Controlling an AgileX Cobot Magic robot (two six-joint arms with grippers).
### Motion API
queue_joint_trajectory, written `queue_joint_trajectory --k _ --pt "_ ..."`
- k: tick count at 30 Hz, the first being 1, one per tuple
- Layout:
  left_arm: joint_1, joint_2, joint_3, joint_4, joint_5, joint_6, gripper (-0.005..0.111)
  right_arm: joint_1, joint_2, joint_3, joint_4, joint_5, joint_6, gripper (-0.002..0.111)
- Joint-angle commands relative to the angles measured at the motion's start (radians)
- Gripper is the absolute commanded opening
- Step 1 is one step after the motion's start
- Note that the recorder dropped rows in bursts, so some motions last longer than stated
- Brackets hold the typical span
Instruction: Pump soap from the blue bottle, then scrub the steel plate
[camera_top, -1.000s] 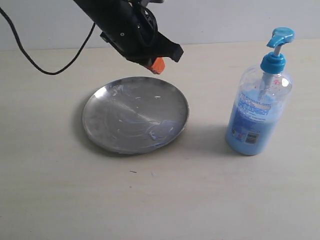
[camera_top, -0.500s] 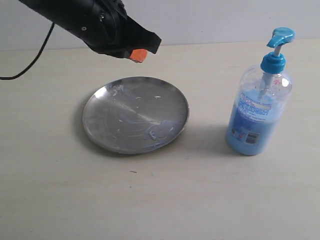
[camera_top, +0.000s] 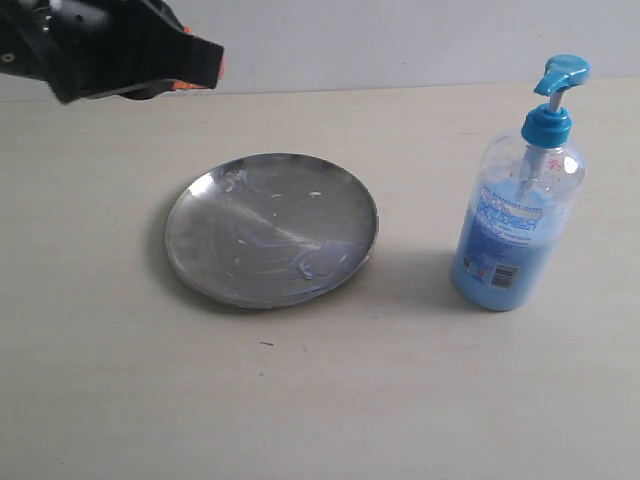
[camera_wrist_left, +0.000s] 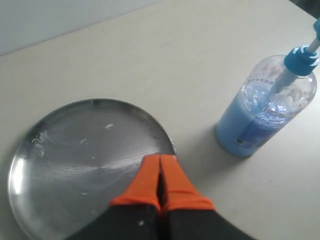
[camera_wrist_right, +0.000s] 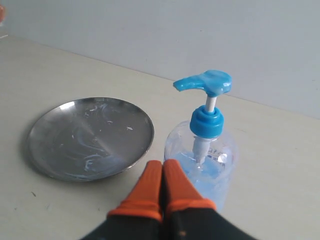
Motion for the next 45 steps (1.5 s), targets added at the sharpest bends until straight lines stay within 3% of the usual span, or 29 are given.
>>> queue_joint_trajectory --k 1,9,21,30,45 --pt "0.001 -0.129 0.087 -0.01 -0.065 -0.004 0.0 -0.003 -0.004 0.006 -0.009 -0.019 -0.003 0.0" --pt "0.001 -0.384 0.223 -0.01 -0.112 -0.004 0.0 -0.003 -0.004 0.058 -0.009 -0.11 -0.003 0.0" --pt "0.001 -0.745 0.357 0.053 -0.109 0.004 0.0 -0.003 -0.004 0.06 -0.009 -0.108 -0.003 0.0" --pt "0.001 -0.847 0.357 0.098 -0.047 0.004 0.0 -0.003 -0.004 0.059 -0.006 -0.108 0.0 0.0" --pt "0.001 -0.85 0.357 0.098 -0.047 0.004 0.0 -0.003 -0.004 0.059 -0.005 -0.108 0.0 0.0"
